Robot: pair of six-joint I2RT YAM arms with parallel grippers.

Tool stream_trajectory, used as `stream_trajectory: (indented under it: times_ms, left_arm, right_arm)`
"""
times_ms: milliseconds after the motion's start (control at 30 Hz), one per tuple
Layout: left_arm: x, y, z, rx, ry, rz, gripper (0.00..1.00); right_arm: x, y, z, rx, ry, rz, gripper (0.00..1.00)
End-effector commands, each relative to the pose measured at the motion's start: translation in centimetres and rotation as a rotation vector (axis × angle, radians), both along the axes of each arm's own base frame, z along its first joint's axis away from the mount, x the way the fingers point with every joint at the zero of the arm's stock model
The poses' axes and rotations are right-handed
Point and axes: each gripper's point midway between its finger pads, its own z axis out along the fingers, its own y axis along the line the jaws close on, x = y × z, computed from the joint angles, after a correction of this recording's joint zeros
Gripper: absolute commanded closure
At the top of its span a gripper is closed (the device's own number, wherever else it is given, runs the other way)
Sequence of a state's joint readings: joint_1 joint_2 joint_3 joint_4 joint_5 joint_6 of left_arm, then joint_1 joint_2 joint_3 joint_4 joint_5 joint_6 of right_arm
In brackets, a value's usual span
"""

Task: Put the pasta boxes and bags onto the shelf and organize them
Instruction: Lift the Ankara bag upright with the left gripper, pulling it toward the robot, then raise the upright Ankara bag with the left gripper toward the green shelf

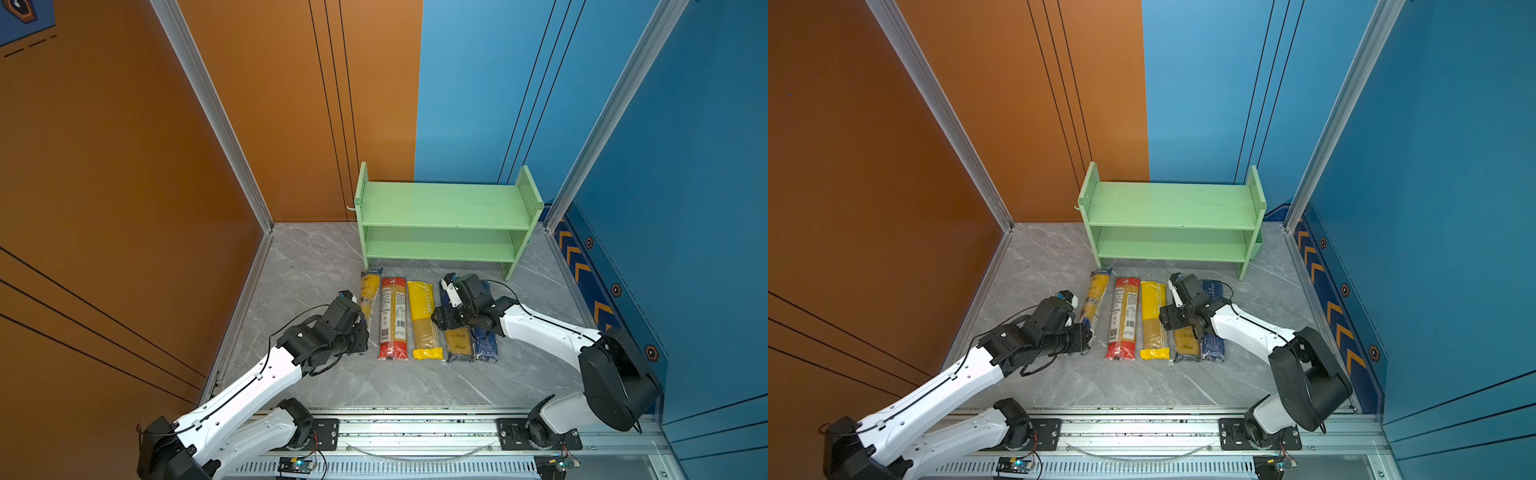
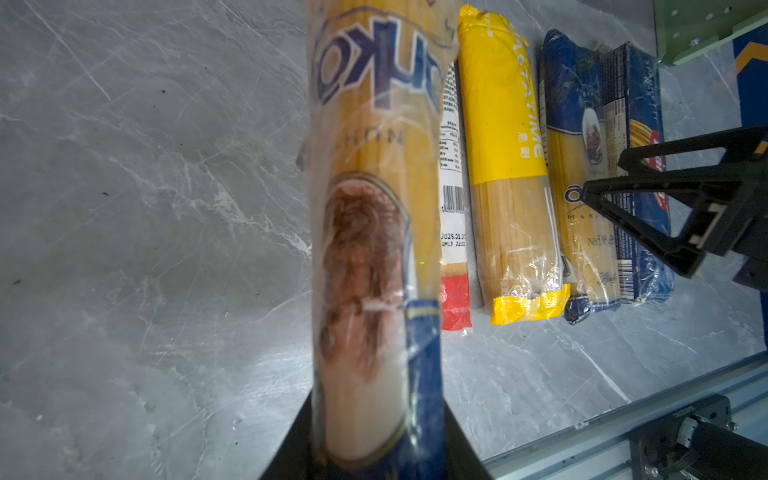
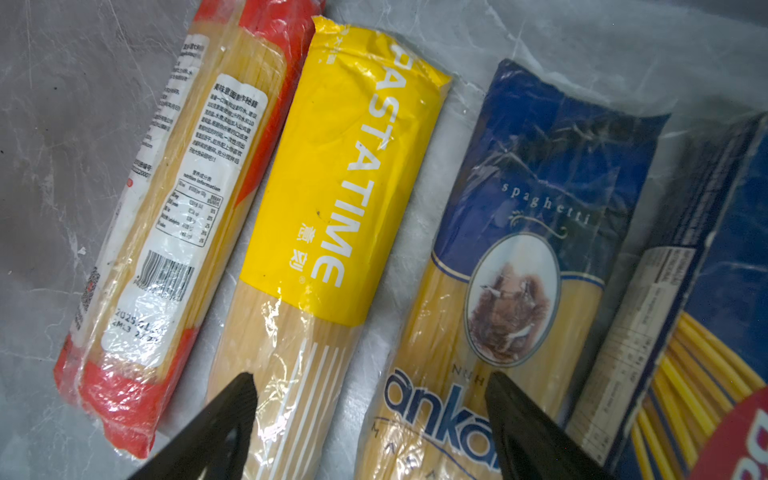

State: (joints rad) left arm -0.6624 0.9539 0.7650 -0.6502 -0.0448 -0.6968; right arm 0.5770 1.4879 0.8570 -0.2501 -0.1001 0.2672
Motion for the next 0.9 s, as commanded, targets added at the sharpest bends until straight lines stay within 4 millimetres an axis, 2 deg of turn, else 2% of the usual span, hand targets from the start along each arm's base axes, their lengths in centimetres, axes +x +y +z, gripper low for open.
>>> stream_trajectory:
  times_ms: [0, 533, 867]
  left_arm:
    - [1.9, -1.8, 6.1, -0.122, -0.179, -0.036, 1.00]
    - [1.3, -3.5, 10.5, -0.238, -0.235, -0.108, 1.00]
    - [0.9, -4.2, 14.1, -0.301, -0.289, -0.151, 1.00]
  right_arm:
    - [-0.2, -0.1, -0.5, -0.014, 0.000, 0.002, 0.16]
    - [-0.1, 0.1, -0.7, -0.016, 0.009, 0.008, 0.15]
    - [-0.1, 0.2, -1.0, -0.015, 0.017, 0.010, 0.15]
